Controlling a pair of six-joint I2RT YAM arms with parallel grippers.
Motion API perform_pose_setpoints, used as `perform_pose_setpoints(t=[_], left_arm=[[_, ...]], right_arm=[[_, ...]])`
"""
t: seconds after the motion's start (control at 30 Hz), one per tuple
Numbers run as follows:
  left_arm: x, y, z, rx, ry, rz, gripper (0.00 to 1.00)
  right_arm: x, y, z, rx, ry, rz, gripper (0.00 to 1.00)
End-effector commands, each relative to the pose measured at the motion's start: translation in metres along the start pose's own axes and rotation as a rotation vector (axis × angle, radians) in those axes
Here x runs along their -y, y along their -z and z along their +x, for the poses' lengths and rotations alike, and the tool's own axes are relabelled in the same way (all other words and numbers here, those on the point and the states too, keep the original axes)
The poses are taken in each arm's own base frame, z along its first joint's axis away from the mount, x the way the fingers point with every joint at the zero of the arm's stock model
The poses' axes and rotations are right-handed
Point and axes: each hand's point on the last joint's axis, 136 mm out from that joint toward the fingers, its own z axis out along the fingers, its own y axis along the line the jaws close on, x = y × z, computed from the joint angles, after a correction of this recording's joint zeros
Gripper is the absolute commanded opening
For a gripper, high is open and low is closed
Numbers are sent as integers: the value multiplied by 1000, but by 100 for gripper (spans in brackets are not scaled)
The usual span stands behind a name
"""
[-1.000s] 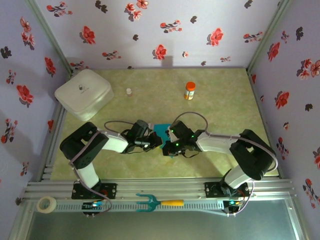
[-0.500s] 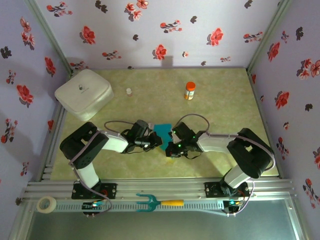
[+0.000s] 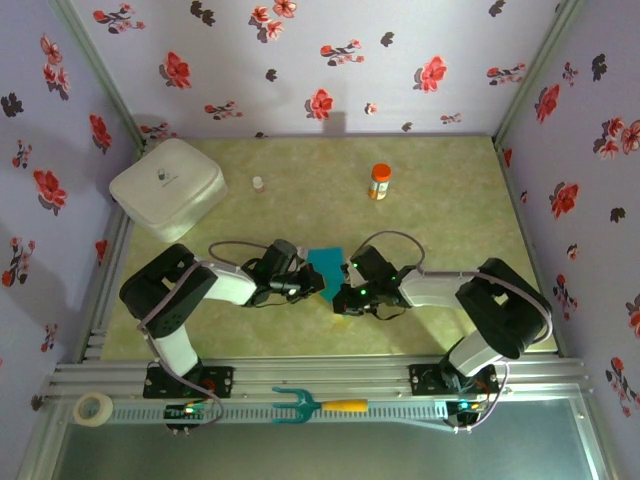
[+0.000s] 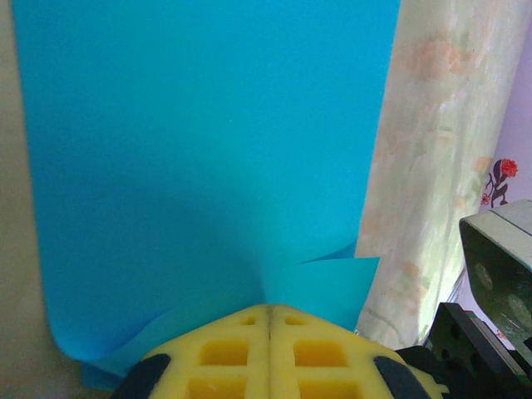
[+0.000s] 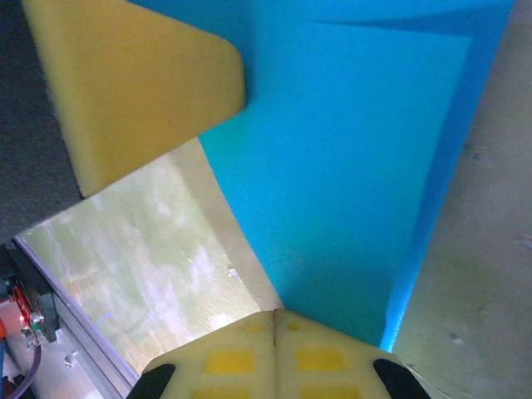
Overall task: Fold a paper plane with a square sheet of paper (pick it up from the middle)
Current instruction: Third fold the triangle at the center of the table.
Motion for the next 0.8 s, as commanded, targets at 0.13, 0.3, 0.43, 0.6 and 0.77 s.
perform_pose_setpoints(t=[0.13, 0.3, 0.43, 0.6, 0.77], left_arm=[[-33, -6, 9, -32, 21, -105, 0], [-33, -6, 9, -30, 22, -103, 0], [-33, -5, 9, -27, 21, -102, 0], [-31, -4, 7, -20, 16, -94, 0], [-30, -4, 8, -19, 14, -90, 0]], right_arm=[[16, 7, 14, 8, -94, -12, 5], [27, 7, 24, -8, -131, 10, 5], [27, 14, 28, 8, -143, 9, 4], [5, 36, 13, 89, -116, -24, 2], [-20, 39, -12, 107, -84, -52, 1]])
